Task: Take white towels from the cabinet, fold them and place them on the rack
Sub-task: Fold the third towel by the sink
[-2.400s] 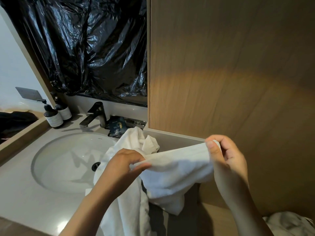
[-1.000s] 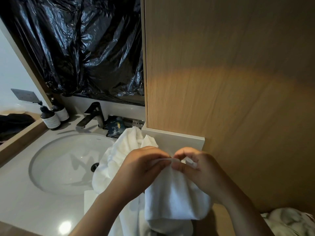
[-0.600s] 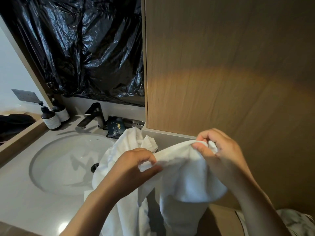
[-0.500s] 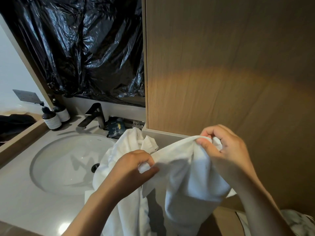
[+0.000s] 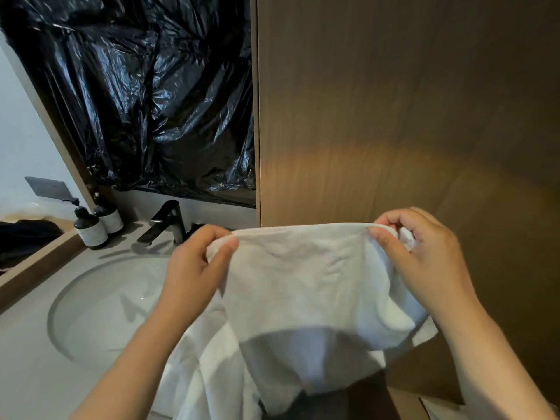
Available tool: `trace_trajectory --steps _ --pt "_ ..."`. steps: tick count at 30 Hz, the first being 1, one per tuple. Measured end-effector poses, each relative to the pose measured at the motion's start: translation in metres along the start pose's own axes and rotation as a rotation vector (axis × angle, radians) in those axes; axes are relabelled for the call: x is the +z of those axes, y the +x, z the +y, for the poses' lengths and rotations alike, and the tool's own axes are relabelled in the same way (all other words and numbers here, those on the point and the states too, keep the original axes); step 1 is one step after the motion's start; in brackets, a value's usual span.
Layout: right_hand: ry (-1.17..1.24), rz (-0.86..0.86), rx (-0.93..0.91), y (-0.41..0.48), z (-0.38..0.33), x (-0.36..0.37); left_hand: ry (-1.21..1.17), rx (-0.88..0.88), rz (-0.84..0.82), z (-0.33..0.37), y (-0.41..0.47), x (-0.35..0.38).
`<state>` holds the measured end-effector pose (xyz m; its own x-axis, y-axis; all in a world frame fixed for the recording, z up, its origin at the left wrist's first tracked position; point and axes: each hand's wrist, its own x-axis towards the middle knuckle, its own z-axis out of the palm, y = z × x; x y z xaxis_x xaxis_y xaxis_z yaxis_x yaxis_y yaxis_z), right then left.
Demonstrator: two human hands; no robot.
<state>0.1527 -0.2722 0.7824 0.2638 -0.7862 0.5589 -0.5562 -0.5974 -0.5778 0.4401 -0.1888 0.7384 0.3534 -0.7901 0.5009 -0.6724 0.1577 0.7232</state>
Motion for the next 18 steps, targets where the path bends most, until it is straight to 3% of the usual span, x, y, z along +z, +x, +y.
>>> trace_trajectory --steps 5,14,18 --pt "-0.071 0.069 -0.093 0.028 -0.004 -0.013 -0.221 -0.007 0.217 0.039 0.035 -0.021" --pt "-0.025 0.018 0.017 0.024 0.02 0.003 -0.366 -0.22 0.002 0.029 0.029 -0.022" --pt "0.053 0.141 0.14 0.015 0.037 0.012 -0.34 -0.319 0.021 0.017 0.025 -0.018"
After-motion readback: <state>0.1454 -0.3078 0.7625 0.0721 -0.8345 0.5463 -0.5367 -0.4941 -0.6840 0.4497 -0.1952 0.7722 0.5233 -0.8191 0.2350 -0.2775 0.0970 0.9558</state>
